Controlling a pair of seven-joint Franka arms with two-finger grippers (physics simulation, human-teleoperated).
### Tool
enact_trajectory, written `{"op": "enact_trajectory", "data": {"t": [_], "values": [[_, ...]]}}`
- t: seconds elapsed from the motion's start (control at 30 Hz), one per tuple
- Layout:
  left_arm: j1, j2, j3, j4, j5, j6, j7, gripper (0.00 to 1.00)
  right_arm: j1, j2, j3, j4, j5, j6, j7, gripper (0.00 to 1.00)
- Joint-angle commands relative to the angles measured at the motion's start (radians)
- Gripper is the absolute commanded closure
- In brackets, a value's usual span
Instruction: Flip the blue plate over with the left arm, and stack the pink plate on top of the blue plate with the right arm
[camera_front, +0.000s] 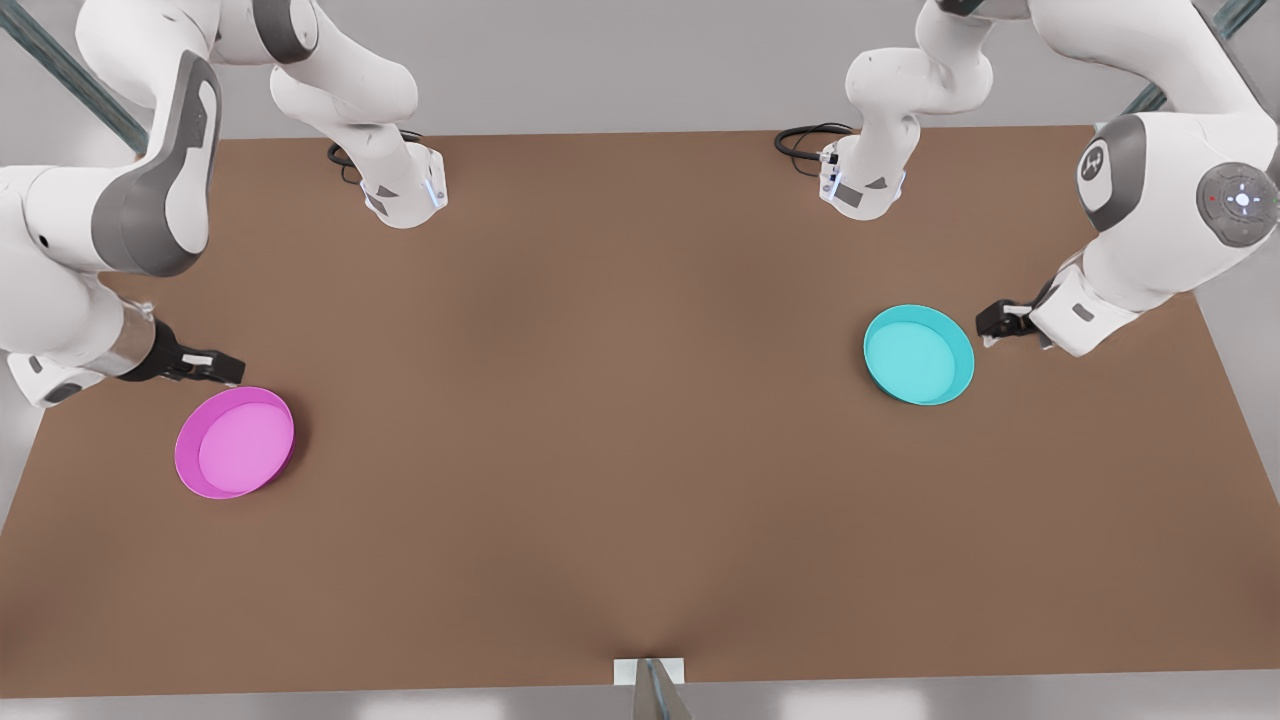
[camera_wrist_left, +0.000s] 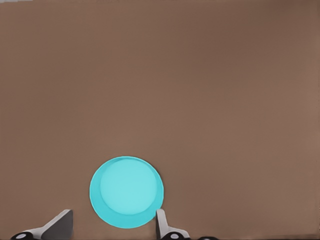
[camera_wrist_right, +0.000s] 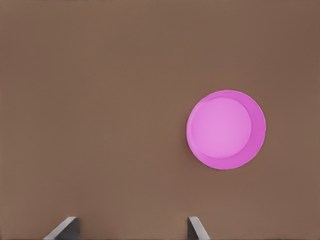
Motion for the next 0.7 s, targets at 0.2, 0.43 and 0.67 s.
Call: {"op": "enact_trajectory", "data": {"t": [0.2, 0.43, 0.67], "values": [[0.018, -0.005, 0.109, -0.049, -0.118, -0.011, 0.026, 0.0, -0.001, 0.006, 0.0, 0.001, 0.0, 0.002, 0.003, 0.0], [0.018, -0.046, 0.33, -0.661, -0.46, 0.419, 0.414, 0.0, -0.001, 0.018, 0.002, -0.002, 0.008, 0.0, -0.008, 0.0], [0.07, 0.147, 0.358, -0.776, -0.611, 0.624, 0.655, 0.0, -0.027, 0.08, -0.009, 0.04, 0.067, 0.012, -0.04, 0.0]]}}
